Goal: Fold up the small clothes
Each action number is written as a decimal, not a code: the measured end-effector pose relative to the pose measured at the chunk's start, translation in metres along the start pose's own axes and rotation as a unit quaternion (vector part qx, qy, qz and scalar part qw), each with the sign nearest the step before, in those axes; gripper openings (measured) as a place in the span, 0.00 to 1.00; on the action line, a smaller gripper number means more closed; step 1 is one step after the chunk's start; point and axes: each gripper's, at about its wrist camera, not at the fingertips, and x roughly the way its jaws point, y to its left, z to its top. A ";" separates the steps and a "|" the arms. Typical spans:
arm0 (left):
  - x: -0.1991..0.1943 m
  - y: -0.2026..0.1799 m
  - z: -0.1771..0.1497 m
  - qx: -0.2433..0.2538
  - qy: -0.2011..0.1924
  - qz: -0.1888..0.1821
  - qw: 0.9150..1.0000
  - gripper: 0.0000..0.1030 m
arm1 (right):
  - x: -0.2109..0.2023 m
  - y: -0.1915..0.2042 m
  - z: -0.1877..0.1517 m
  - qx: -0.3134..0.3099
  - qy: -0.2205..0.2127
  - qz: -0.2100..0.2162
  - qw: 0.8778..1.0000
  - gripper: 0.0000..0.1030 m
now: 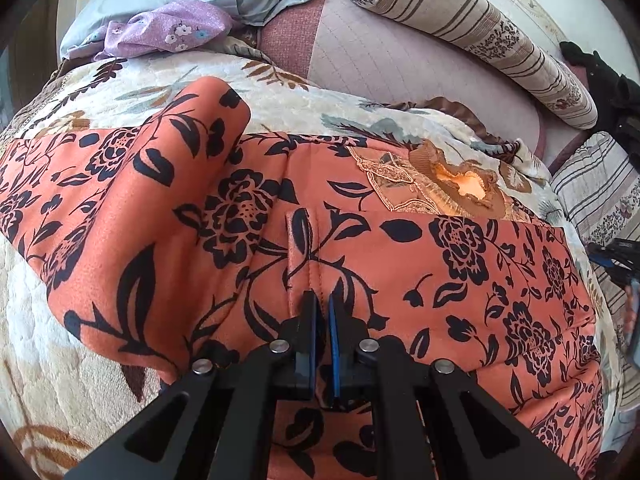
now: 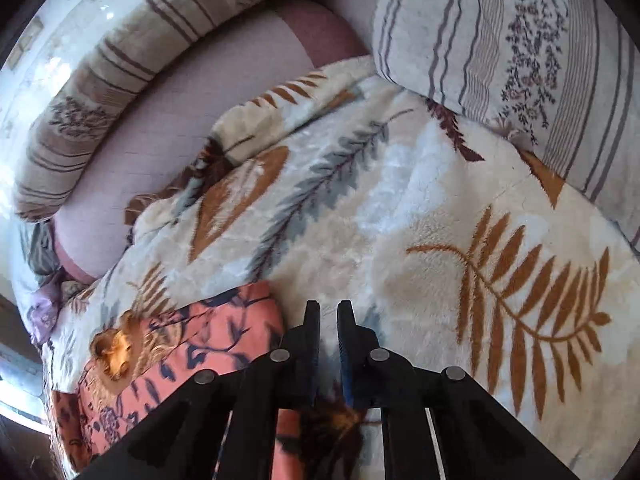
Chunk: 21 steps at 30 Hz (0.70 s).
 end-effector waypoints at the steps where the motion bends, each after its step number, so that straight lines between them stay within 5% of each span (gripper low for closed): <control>1: 0.000 0.000 0.000 0.001 -0.001 0.001 1.000 0.05 | -0.006 0.011 -0.011 -0.013 0.014 0.024 1.000 0.66; 3: 0.000 0.000 -0.001 0.000 -0.002 -0.006 1.000 0.10 | -0.019 0.032 -0.040 -0.040 0.022 0.087 0.995 0.91; 5: -0.002 0.002 -0.002 -0.006 -0.004 -0.027 1.000 0.23 | -0.017 0.051 -0.067 -0.091 0.054 0.120 0.987 0.91; 6: -0.004 0.003 -0.002 -0.010 -0.004 -0.040 0.999 0.35 | -0.006 0.056 -0.078 -0.113 0.078 0.098 0.986 0.89; 8: -0.013 0.003 -0.004 -0.024 -0.002 -0.053 0.998 0.43 | 0.023 0.038 -0.093 -0.079 0.132 0.042 0.987 0.80; 9: -0.022 0.004 -0.004 -0.029 -0.001 -0.055 0.998 0.43 | 0.017 0.031 -0.093 -0.057 0.110 0.031 0.992 0.63; 10: -0.036 0.007 -0.004 -0.035 -0.009 -0.067 0.997 0.43 | 0.003 0.029 -0.090 -0.034 0.092 0.034 0.995 0.63; 12: -0.071 0.021 -0.002 -0.057 -0.047 -0.108 0.991 0.54 | -0.029 0.035 -0.094 -0.029 0.049 0.062 0.996 0.70; 13: -0.089 0.033 0.001 -0.073 -0.068 -0.116 0.988 0.59 | -0.043 0.041 -0.100 -0.050 0.027 0.074 0.996 0.81; 15: -0.122 0.070 0.003 -0.136 -0.121 -0.120 0.976 0.78 | -0.059 0.052 -0.117 -0.086 -0.007 0.090 0.992 0.89; 18: -0.146 0.148 0.003 -0.257 -0.172 -0.097 0.946 0.82 | -0.051 0.063 -0.146 -0.120 -0.013 0.109 0.987 0.89; 21: -0.142 0.229 0.008 -0.346 -0.164 -0.056 0.922 0.82 | -0.031 0.068 -0.176 -0.138 -0.001 0.103 0.985 0.89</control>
